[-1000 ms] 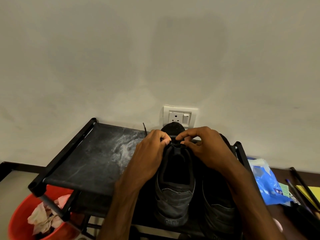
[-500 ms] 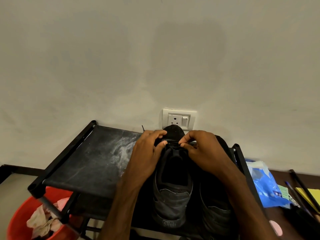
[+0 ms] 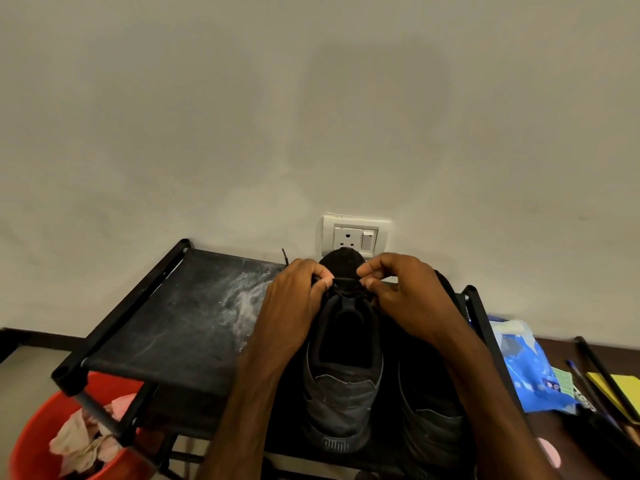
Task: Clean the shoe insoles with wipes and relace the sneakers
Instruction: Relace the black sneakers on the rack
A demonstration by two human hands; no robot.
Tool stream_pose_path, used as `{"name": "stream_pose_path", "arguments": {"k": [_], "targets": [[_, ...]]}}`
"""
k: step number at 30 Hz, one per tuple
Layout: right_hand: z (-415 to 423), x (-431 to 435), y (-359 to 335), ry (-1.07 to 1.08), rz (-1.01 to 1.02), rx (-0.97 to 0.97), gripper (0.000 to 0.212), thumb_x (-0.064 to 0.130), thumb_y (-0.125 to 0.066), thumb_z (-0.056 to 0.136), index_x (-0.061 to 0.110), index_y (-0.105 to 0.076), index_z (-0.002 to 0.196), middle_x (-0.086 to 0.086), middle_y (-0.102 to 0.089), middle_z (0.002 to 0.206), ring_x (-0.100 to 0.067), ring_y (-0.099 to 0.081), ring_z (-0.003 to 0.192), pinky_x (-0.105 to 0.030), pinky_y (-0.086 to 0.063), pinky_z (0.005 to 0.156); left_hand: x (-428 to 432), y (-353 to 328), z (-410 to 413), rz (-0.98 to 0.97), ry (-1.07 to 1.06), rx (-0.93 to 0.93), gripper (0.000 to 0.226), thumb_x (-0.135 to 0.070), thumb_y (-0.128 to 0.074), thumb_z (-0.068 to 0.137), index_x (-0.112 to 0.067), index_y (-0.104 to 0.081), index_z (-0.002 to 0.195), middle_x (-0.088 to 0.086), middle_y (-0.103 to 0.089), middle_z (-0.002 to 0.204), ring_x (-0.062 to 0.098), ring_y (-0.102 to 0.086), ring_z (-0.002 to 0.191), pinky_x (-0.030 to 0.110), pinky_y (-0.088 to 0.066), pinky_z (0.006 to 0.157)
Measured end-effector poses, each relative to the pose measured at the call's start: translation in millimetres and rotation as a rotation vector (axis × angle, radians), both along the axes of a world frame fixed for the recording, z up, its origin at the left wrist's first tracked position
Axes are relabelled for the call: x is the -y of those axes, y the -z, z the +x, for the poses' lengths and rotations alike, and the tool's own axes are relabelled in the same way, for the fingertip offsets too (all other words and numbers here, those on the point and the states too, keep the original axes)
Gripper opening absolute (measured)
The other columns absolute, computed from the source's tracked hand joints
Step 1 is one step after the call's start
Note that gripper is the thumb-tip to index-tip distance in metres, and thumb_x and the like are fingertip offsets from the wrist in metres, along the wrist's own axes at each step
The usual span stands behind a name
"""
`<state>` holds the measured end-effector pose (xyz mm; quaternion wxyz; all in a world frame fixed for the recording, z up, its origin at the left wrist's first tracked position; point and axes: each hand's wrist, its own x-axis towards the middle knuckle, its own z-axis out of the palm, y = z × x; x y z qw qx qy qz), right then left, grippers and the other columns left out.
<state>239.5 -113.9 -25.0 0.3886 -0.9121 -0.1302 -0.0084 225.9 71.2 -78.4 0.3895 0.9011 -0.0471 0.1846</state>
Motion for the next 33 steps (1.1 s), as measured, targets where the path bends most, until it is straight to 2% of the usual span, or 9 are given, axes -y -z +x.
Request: {"name": "stream_pose_path", "arguments": {"k": [3,7,13,16,19,23,28,31,33], "targets": [[1.1,-1.3,2.3,0.003,-0.059,0.021,0.016,0.015,-0.064,0.099,0.021,-0.076,0.106,0.008,-0.071,0.1,0.0,-0.062,0.089,-0.003,-0.043,0.067,0.3,-3.6,-2.8,-0.01,0.01,-0.007,0.008,-0.021,-0.054,0.101,-0.024,-0.06,0.096,-0.009,-0.06,0.101,0.003,-0.053,0.09,0.008,-0.033,0.076],[2.2,-3.4,3.4,0.024,-0.106,0.0,0.014,0.014,-0.065,0.098,0.021,-0.077,0.096,0.008,-0.072,0.092,-0.002,-0.064,0.083,-0.005,-0.044,0.063,1.6,-5.2,-4.1,0.012,0.03,0.01,0.011,-0.021,-0.054,0.101,-0.017,-0.064,0.101,-0.007,-0.064,0.103,0.004,-0.054,0.091,0.004,-0.032,0.075],[3.8,-5.2,5.0,0.035,-0.152,-0.032,0.014,0.013,-0.06,0.1,0.018,-0.072,0.095,0.003,-0.069,0.094,-0.011,-0.064,0.088,-0.028,-0.056,0.085,-1.1,-1.5,-3.5,0.032,0.049,0.061,0.008,-0.023,-0.056,0.101,-0.023,-0.064,0.099,-0.013,-0.063,0.096,-0.008,-0.052,0.085,0.005,-0.034,0.075],[0.7,-5.7,1.1,0.002,-0.129,-0.028,0.01,0.016,-0.065,0.098,0.022,-0.073,0.1,0.003,-0.07,0.092,-0.013,-0.065,0.087,-0.024,-0.053,0.082,-1.6,0.3,-3.3,0.019,0.053,0.093,0.008,-0.021,-0.057,0.101,-0.023,-0.065,0.099,-0.012,-0.063,0.097,-0.003,-0.055,0.087,0.007,-0.037,0.075],[0.5,-5.3,0.0,-0.026,-0.144,-0.019,0.012,0.017,-0.067,0.096,0.023,-0.077,0.1,0.003,-0.073,0.092,-0.013,-0.067,0.088,-0.024,-0.054,0.084,0.0,0.8,-3.3,0.002,0.07,0.126,0.009,-0.021,-0.057,0.101,-0.023,-0.065,0.099,-0.011,-0.064,0.098,0.003,-0.058,0.09,0.019,-0.045,0.079],[1.2,-7.2,1.4,0.007,-0.123,-0.024,0.01,0.016,-0.065,0.098,0.018,-0.074,0.094,0.002,-0.071,0.093,-0.012,-0.066,0.088,-0.025,-0.054,0.084,-1.3,3.6,-0.5,-0.014,0.095,0.137,0.008,-0.024,-0.058,0.101,-0.025,-0.066,0.099,-0.012,-0.064,0.099,0.004,-0.059,0.092,0.024,-0.049,0.081],[0.1,-8.4,1.9,0.031,-0.129,-0.005,0.021,0.014,-0.059,0.101,0.008,-0.074,0.087,-0.005,-0.071,0.09,-0.02,-0.065,0.086,-0.019,-0.048,0.072,-2.9,6.8,1.4,-0.037,0.1,0.119,0.008,-0.026,-0.06,0.099,-0.026,-0.068,0.098,-0.013,-0.066,0.1,0.004,-0.061,0.093,0.027,-0.051,0.082],[-1.9,-7.0,0.6,0.037,-0.097,0.005,0.015,0.015,-0.062,0.1,0.014,-0.074,0.092,0.004,-0.07,0.091,-0.009,-0.065,0.085,-0.01,-0.044,0.066,-5.3,5.9,0.0,-0.056,0.103,0.078,0.011,-0.027,-0.06,0.099,-0.026,-0.071,0.099,-0.014,-0.068,0.1,0.003,-0.063,0.095,0.031,-0.054,0.085],[-3.3,-4.9,-3.2,0.027,-0.047,0.005,0.01,0.017,-0.064,0.099,0.018,-0.074,0.097,0.006,-0.071,0.091,-0.003,-0.066,0.075,-0.006,-0.045,0.06,-8.5,0.6,-4.1,-0.099,0.078,-0.001,0.016,-0.034,-0.058,0.1,-0.029,-0.073,0.101,-0.017,-0.071,0.1,-0.001,-0.065,0.095,0.03,-0.055,0.087]]}}
